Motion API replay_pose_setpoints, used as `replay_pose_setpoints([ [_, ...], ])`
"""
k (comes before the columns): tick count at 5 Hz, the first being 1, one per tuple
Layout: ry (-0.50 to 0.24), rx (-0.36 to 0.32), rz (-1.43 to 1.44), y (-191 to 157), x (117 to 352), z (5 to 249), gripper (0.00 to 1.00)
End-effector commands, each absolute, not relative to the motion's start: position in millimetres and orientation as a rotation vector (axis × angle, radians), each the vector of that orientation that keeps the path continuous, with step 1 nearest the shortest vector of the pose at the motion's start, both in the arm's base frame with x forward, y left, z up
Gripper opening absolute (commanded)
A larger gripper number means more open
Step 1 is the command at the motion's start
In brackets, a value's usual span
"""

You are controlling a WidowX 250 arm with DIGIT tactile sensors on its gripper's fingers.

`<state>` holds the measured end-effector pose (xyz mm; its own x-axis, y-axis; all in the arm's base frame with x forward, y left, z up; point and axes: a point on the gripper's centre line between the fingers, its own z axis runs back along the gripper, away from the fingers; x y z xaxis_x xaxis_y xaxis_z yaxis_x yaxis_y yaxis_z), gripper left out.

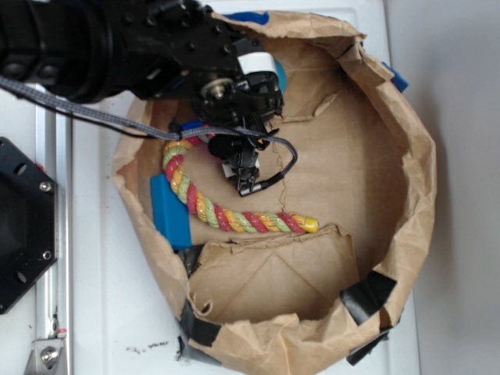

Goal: Grab the multicolored rope.

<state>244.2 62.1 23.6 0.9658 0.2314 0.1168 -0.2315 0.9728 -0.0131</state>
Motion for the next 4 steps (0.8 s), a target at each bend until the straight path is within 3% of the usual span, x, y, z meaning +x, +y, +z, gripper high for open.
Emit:
replay_pose_setpoints([
  [1,-0.136,0.004,0.237,63.7,249.5,26.2,0.00],
  [2,-0.142,0.012,0.249,63.1,251.2,26.9,0.00],
  [3,-0.174,0.015,0.282,54.3,255.0,56.4,0.00],
  [4,-0.206,-0.021,0.337,45.7,261.5,106.9,0.00],
])
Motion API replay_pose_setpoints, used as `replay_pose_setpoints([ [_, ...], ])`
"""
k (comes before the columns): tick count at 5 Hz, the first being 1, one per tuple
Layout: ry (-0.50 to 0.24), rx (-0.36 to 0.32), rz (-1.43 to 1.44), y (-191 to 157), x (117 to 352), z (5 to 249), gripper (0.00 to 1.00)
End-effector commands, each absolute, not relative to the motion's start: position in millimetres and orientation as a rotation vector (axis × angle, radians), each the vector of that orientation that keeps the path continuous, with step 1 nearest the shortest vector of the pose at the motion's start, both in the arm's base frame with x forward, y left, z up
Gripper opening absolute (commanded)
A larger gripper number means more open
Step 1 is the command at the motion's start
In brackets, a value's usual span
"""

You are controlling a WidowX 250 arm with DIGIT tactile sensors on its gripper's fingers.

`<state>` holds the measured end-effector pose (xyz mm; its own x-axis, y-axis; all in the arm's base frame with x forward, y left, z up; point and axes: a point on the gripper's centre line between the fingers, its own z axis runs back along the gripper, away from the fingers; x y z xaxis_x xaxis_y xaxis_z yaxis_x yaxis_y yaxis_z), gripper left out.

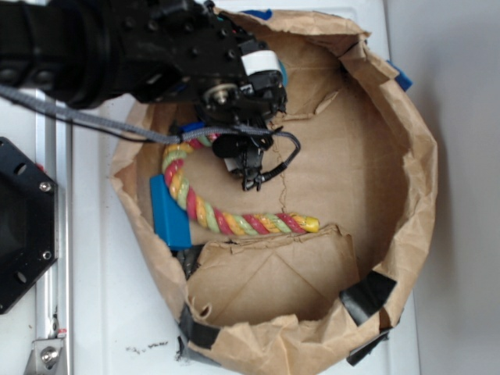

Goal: Grab the multicolored rope.

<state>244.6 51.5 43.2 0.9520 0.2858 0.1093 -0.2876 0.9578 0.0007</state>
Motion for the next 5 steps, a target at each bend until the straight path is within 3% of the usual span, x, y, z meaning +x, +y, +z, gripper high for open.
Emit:
replay_pose_setpoints([
  [1,-0.174,-0.045,0.384,42.6,276.2,152.9,0.00],
  [2,-0.179,-0.075,0.350,32.8,277.6,188.6,0.00],
  [3,-0.162,-0.060,0.309,24.1,274.8,207.5,0.00],
  [4,-0.181,-0.031,0.313,22.0,270.6,206.3,0.00],
  [5,-0.183,0.004,0.293,20.7,269.4,203.5,0.24],
])
